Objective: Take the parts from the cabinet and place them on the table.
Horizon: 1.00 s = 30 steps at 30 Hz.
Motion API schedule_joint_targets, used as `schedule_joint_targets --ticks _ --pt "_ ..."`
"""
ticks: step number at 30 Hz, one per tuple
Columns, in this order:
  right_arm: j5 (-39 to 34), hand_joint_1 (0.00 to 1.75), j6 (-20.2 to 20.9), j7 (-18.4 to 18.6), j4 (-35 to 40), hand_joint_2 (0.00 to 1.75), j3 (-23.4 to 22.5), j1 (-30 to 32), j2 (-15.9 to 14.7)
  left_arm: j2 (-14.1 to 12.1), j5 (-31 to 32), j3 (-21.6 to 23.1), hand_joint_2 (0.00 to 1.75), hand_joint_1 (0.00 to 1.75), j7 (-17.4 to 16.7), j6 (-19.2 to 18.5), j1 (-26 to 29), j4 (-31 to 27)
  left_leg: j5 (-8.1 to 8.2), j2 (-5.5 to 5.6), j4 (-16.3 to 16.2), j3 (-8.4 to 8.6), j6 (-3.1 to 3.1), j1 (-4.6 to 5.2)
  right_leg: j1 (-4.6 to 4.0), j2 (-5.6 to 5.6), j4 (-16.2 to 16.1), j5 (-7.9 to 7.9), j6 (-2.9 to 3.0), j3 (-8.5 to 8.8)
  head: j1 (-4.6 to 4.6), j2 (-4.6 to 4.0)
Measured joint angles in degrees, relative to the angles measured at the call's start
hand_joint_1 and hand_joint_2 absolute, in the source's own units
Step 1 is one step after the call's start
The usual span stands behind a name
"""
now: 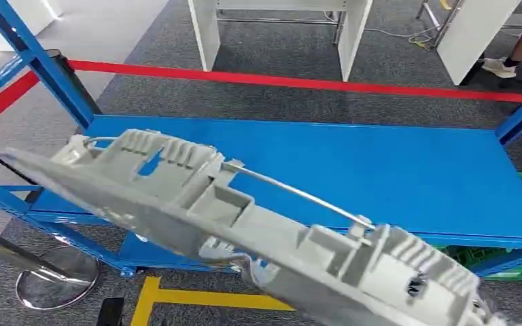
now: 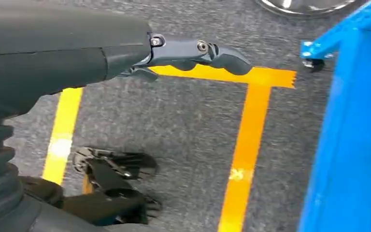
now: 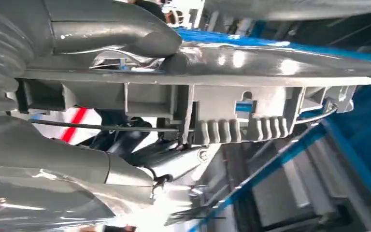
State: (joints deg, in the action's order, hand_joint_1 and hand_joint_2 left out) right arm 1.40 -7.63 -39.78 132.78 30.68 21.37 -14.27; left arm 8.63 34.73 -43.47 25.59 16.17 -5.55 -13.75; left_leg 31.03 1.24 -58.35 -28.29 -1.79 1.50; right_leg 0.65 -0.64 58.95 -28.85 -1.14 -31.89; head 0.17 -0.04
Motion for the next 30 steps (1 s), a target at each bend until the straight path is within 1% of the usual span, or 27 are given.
schedule_joint_targets --ticks 1,2,3,4,5,7,8,9,10,12,13,14,15,16,17,18,19,20,22,23,24,25,26,27,28,29,30 --pt "-0.3 1.75 0.6 0.0 -1.0 1.75 -0.6 0.4 1.0 -0.3 0.6 0.0 1.75 0.0 -0.3 0.0 0.4 0.0 -0.11 -0.01 0.0 -0.04 -0.19 0.08 0.06 -0.01 -0.2 0.15 -0.23 0.02 -0.04 0.0" --pt "-0.4 1.75 1.1 0.0 -1.8 1.75 -1.0 0.7 1.7 -0.5 1.4 0.0 1.75 0.0 -0.4 0.0 0.8 0.0 -0.47 -0.01 0.6 -0.04 -0.59 0.03 0.01 0.0 -0.4 0.34 -0.53 0.1 -0.07 0.0" --pt "-0.5 1.75 1.4 0.0 -2.3 1.75 -1.4 0.9 2.2 -0.5 1.9 0.0 1.75 0.0 -0.4 0.1 1.0 0.0 -1.24 -0.13 1.5 0.36 -1.05 -0.65 -0.04 0.06 -0.3 -0.05 -0.61 -0.34 0.02 0.0" --pt "-0.7 1.75 1.5 0.0 -3.0 1.75 -1.9 1.0 2.8 -0.6 2.2 0.0 1.75 0.0 -0.4 0.2 1.2 0.0 -1.47 -0.21 1.9 0.47 -1.3 -0.65 -0.07 0.17 0.9 -1.11 -0.74 -1.05 0.07 0.0" --pt "-0.8 1.75 1.5 0.0 -3.5 1.75 -2.2 1.0 3.2 -0.7 2.4 0.0 1.75 0.0 -0.4 0.2 1.3 0.0 -1.56 -0.21 2.0 0.33 -1.43 -0.71 -0.03 0.16 4.2 -3.04 -0.85 -2.64 0.2 0.0" --pt "-0.9 1.75 1.7 0.0 -4.4 1.75 -2.8 1.1 3.8 -0.8 2.5 0.0 1.75 0.0 -0.5 0.2 1.9 0.0 -1.53 -0.43 1.9 0.27 -1.42 -0.73 0.12 0.19 14.0 -6.86 -1.29 -7.39 0.13 0.0" --pt "-0.9 1.75 1.7 0.0 -4.9 1.75 -3.0 1.3 4.0 -0.9 2.5 0.0 1.75 0.0 -0.5 0.2 2.1 0.1 -1.48 -0.45 1.9 0.29 -1.39 -0.75 0.14 0.22 17.1 -7.22 -1.43 -9.16 0.13 0.0" --pt "-0.9 1.75 1.8 0.0 -5.4 1.75 -3.1 1.4 4.1 -0.9 2.5 0.0 1.75 0.0 -0.6 0.2 2.2 0.1 -1.37 -0.45 1.9 0.4 -1.29 -0.81 0.21 0.28 17.2 -6.02 -1.54 -9.53 0.18 0.0" --pt "-0.9 1.75 1.8 0.0 -5.7 1.75 -3.3 1.5 4.3 -0.9 2.5 0.0 1.75 0.0 -0.7 0.2 2.2 0.1 -1.18 -0.4 1.9 0.6 -1.09 -0.91 0.33 0.35 14.7 -3.52 -1.7 -8.5 0.13 0.0" --pt "-0.9 1.75 1.9 0.0 -6.2 1.75 -3.5 1.6 4.5 -1.0 2.5 0.0 1.75 0.0 -0.7 0.2 2.2 0.1 -0.59 -0.25 1.7 1.31 -0.5 -1.21 0.66 0.51 4.8 2.01 -1.91 -3.86 0.13 0.0" --pt "-0.9 1.75 1.9 0.0 -6.5 1.75 -3.6 1.5 4.6 -1.1 2.5 0.0 1.75 0.0 -0.7 0.2 2.3 0.1 -0.2 -0.14 1.7 1.3 -0.04 -1.16 0.59 0.53 1.6 1.31 -2.0 -1.93 0.24 0.0" --pt "-0.9 1.75 1.9 0.0 -6.7 1.75 -3.7 1.6 4.8 -1.1 2.5 0.0 1.75 0.0 -0.7 0.2 2.2 0.1 0.04 -0.1 1.5 1.06 0.36 -1.04 0.29 0.2 1.5 1.35 -1.51 -1.09 0.57 0.0" --pt "-0.9 1.75 2.0 0.0 -6.8 1.75 -3.8 1.8 4.9 -1.2 2.5 0.0 1.75 0.0 -0.8 0.2 2.2 0.2 0.09 -0.09 1.1 1.23 0.53 -0.85 0.52 0.16 1.0 1.19 -1.04 -1.11 0.46 0.0" --pt "-0.9 1.75 2.0 0.0 -6.9 1.75 -3.8 1.7 5.0 -1.2 2.5 0.0 1.75 0.0 -0.8 0.2 2.3 0.2 0.18 -0.06 1.0 1.09 0.68 -0.84 0.44 0.08 0.4 0.3 -0.36 -0.91 0.24 0.0" --pt "-0.9 1.75 2.0 0.0 -7.1 1.75 -3.9 1.7 5.1 -1.3 2.5 0.0 1.75 0.0 -0.8 0.2 2.3 0.2 0.22 -0.08 1.0 1.04 0.85 -0.83 0.4 0.03 0.6 0.19 -0.1 -1.12 0.3 0.0" --pt "-0.9 1.75 2.0 0.0 -7.2 1.75 -4.0 1.8 5.2 -1.5 2.5 0.0 1.75 0.0 -0.8 0.2 2.2 0.2 0.88 -0.11 0.8 1.05 1.21 -0.9 0.76 0.13 0.3 0.17 0.39 -0.89 0.33 0.0" --pt "-0.9 1.75 2.0 0.0 -7.3 1.75 -4.1 1.7 5.3 -1.5 2.5 0.0 1.75 0.0 -0.8 0.2 2.2 0.2 1.81 -0.41 -0.6 0.63 1.64 -0.93 0.75 0.24 0.3 0.05 0.82 -0.7 0.11 0.0" --pt "-0.9 1.75 2.0 0.0 -7.3 1.75 -4.1 1.8 5.5 -1.5 2.5 0.0 1.75 0.0 -0.8 0.2 2.2 0.2 3.6 -0.51 -3.9 -0.97 2.01 -1.01 0.75 0.42 0.3 -0.08 1.1 -0.61 -0.31 0.0" --pt "-0.9 1.75 2.0 0.0 -7.3 1.75 -4.2 1.7 5.6 -1.5 2.5 0.0 1.75 0.0 -0.8 0.2 2.2 0.2 7.6 -0.53 -13.6 -5.96 2.46 -1.32 0.63 0.65 0.3 -0.21 1.31 -0.58 -0.29 0.0" --pt "-0.9 1.75 2.0 0.0 -7.4 1.75 -4.2 1.8 5.7 -1.5 2.5 0.0 1.75 0.0 -0.8 0.2 2.3 0.3 8.32 -0.53 -17.2 -8.08 2.53 -1.4 0.56 0.69 0.3 -0.29 1.41 -0.52 -0.33 0.0" --pt "-0.9 1.75 2.0 0.0 -7.6 1.75 -4.2 1.8 5.7 -1.4 2.5 0.0 1.75 0.0 -0.8 0.2 2.3 0.3 7.46 -0.54 -18.1 -8.99 2.47 -1.42 0.51 0.7 0.3 -0.35 1.46 -0.37 -0.31 0.0" --pt "-0.9 1.75 2.0 0.0 -7.7 1.75 -4.3 1.8 5.7 -1.4 2.5 0.0 1.75 0.0 -0.8 0.2 2.4 0.4 4.94 -0.54 -16.3 -8.55 2.32 -1.42 0.46 0.68 0.3 -0.46 1.49 -0.12 -0.31 0.0" --pt "-0.9 1.75 2.0 0.0 -7.7 1.75 -4.4 1.8 5.7 -1.5 2.5 0.0 1.75 0.0 -0.8 0.2 2.3 0.4 1.76 -0.54 -12.5 -7.21 2.05 -1.4 0.39 0.65 0.3 -0.62 1.46 0.17 -0.35 0.0" --pt "-0.9 1.75 2.0 0.0 -7.7 1.75 -4.4 1.8 5.7 -1.5 2.5 0.0 1.75 0.0 -0.8 0.2 2.3 0.4 -1.5 -0.54 -7.3 -5.22 1.68 -1.35 0.29 0.63 0.3 -0.79 1.37 0.56 -0.28 0.0" --pt "-0.9 1.75 2.0 0.0 -7.7 1.75 -4.5 1.8 5.7 -1.5 2.5 0.0 1.75 0.0 -0.8 0.2 2.3 0.4 -3.39 -0.54 -2.4 -3.44 1.2 -1.24 0.28 0.66 0.2 -0.97 1.29 0.73 -0.33 0.0" --pt "-0.9 1.75 2.0 0.0 -7.8 1.75 -4.5 1.8 5.7 -1.7 2.5 0.0 1.75 0.0 -0.8 0.2 2.3 0.4 -2.45 -0.6 -2.0 -2.68 0.91 -0.93 0.21 0.68 0.2 -0.98 1.08 0.16 -0.13 0.0" --pt "-0.9 1.75 2.0 0.0 -7.8 1.75 -4.5 1.8 5.7 -1.7 2.6 0.0 1.75 0.0 -0.8 0.2 2.3 0.4 -2.99 -0.66 -1.6 -2.97 0.84 -0.75 0.21 0.58 0.2 -0.78 0.73 0.41 -0.37 0.0"
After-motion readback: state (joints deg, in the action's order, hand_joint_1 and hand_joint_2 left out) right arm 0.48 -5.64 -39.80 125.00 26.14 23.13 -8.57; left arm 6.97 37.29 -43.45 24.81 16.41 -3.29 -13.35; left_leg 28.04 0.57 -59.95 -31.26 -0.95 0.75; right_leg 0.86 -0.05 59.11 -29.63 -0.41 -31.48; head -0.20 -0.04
